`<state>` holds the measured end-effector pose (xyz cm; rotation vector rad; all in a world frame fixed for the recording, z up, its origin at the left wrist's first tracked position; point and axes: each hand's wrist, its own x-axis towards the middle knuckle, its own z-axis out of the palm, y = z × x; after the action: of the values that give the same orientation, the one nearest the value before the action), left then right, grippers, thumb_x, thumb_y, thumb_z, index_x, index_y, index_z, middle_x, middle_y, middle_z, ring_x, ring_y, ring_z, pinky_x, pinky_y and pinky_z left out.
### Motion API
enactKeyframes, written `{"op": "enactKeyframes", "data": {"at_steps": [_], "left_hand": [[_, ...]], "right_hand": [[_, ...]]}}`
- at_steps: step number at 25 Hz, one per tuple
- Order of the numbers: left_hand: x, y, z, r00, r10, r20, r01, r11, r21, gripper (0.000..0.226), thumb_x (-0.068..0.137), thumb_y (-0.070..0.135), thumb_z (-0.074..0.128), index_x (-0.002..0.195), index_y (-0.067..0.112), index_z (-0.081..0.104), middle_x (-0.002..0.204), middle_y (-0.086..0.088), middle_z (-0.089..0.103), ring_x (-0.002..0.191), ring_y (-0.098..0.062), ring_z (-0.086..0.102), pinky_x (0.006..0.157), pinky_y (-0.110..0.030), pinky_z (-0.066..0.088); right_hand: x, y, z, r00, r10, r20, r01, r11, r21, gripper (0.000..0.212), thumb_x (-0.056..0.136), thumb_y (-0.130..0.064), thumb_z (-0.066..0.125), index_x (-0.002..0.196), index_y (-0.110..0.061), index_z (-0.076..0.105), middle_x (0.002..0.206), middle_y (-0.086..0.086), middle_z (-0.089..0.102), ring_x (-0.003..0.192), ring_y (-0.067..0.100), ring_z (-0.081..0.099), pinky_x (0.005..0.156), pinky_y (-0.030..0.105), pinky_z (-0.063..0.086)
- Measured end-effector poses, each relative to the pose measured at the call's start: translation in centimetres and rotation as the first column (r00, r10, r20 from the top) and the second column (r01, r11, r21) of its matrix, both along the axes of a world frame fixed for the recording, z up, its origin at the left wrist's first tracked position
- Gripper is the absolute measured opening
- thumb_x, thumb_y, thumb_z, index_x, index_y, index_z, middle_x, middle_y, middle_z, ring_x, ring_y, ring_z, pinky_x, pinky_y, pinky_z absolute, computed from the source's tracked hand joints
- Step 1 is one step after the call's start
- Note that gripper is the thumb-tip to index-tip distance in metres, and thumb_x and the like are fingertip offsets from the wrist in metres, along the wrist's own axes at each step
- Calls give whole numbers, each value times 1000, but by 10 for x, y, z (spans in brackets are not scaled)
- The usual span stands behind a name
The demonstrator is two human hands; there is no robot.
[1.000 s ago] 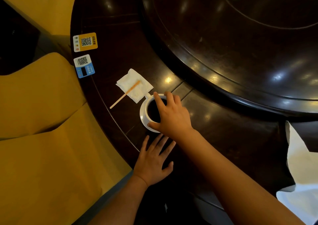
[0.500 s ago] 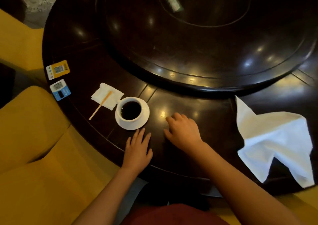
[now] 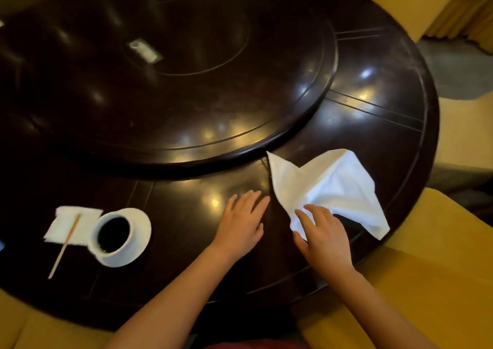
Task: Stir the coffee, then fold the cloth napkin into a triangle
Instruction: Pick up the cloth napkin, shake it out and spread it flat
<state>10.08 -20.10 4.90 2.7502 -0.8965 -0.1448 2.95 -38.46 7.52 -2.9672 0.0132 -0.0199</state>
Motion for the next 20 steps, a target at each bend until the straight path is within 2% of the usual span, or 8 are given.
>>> {"op": "enactKeyframes", "data": {"at_steps": [2,6,8,10,13,15,17,20], "left_hand": [[13,-29,-6,986,-165,20,163,985,62,67,87,16,51,147,22,22,155,-8,20,143,-24,12,114,-44,9],[29,-62,-23,904,-428,-12,419,880,224,71,91,2,41,149,26,7,159,-7,-2,144,-24,-5,114,-45,-1],[35,-66,-28,897,-439,-52,437,865,245,62,95,7,41,148,25,15,159,-6,1,144,-24,1,115,-42,2],[38,-67,-29,899,-428,-97,438,869,229,46,95,12,45,139,21,37,157,-7,15,142,-25,16,114,-39,12],[41,-64,-23,880,-454,-139,474,853,218,27,94,21,46,116,15,60,140,-7,47,125,-25,45,101,-36,37],[42,-56,-15,889,-409,-205,442,884,152,25,95,23,43,106,16,64,116,-2,61,106,-22,56,84,-35,47],[41,-45,-6,897,-324,-302,350,936,35,23,96,23,43,102,17,65,104,2,64,97,-17,57,78,-33,47],[36,-27,14,913,-195,-359,149,977,-153,19,95,22,49,96,16,67,96,2,68,90,-12,58,77,-28,46]], "right_hand": [[-11,-16,-18,993,-59,-105,55,998,-42,59,67,-33,80,117,-9,60,123,22,59,112,40,56,78,48,54],[-15,-24,-53,942,-87,-325,67,995,-75,77,84,-50,57,145,-21,20,155,16,17,142,35,10,110,49,27],[-14,-23,-64,931,-89,-355,63,995,-84,72,88,-49,51,144,-22,17,155,15,13,143,33,6,112,48,22],[-14,-23,-68,932,-90,-352,74,996,-59,63,88,-44,53,142,-22,26,153,18,20,142,33,13,111,48,24],[-16,-27,-62,961,-44,-273,41,999,-16,44,70,-31,78,109,-18,63,126,18,59,121,33,52,87,43,52],[-16,-28,-58,983,5,-186,-4,1000,6,27,54,-19,87,74,-16,68,93,7,73,90,27,68,61,33,56],[-14,-30,-53,989,34,-141,-22,996,85,22,60,-10,80,59,-16,59,67,1,66,64,22,63,51,28,46],[-3,-28,-39,996,-27,-81,44,973,226,17,77,-15,65,62,-15,57,58,0,58,56,19,53,59,29,40]]}}
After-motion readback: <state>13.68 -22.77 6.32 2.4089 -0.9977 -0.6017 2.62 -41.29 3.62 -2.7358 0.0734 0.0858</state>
